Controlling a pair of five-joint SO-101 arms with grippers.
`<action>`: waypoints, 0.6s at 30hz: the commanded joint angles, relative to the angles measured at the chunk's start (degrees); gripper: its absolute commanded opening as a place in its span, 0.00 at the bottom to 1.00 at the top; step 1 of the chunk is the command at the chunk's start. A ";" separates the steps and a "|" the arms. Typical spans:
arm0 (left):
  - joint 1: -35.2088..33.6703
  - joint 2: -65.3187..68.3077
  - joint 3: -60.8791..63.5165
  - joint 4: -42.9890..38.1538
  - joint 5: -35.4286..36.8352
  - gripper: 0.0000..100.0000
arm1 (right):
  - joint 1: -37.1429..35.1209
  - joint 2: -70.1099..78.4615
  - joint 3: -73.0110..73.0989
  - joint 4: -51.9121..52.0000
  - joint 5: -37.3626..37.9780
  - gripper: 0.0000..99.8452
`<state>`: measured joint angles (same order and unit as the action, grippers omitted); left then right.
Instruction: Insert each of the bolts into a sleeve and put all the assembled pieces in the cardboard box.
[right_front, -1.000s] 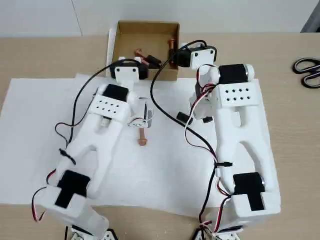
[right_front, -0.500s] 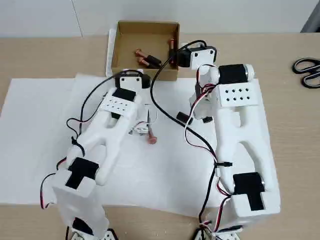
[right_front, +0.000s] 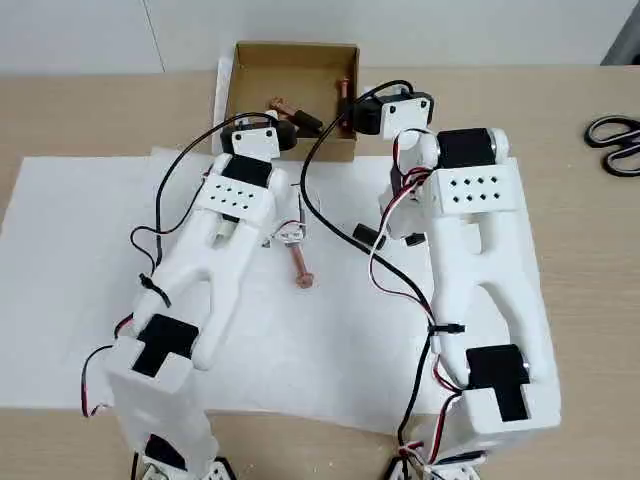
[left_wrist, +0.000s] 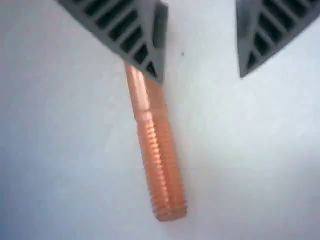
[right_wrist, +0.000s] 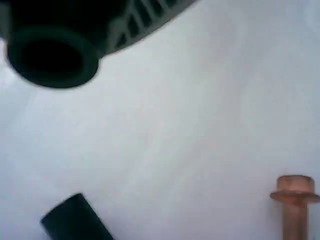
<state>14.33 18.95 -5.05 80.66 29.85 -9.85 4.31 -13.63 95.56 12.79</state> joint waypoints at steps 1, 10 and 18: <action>0.18 -0.35 -2.42 -1.41 2.73 0.09 | 0.40 -2.86 -2.37 0.31 0.53 0.00; 4.57 3.25 -2.24 -1.32 6.42 0.09 | 0.31 -2.86 -2.37 0.31 -1.41 0.00; 4.75 8.70 -2.59 -1.14 8.35 0.09 | 0.31 -2.86 -2.37 0.40 -1.41 0.00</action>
<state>19.52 27.56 -5.85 79.96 37.67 -9.85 4.31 -13.63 95.56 12.18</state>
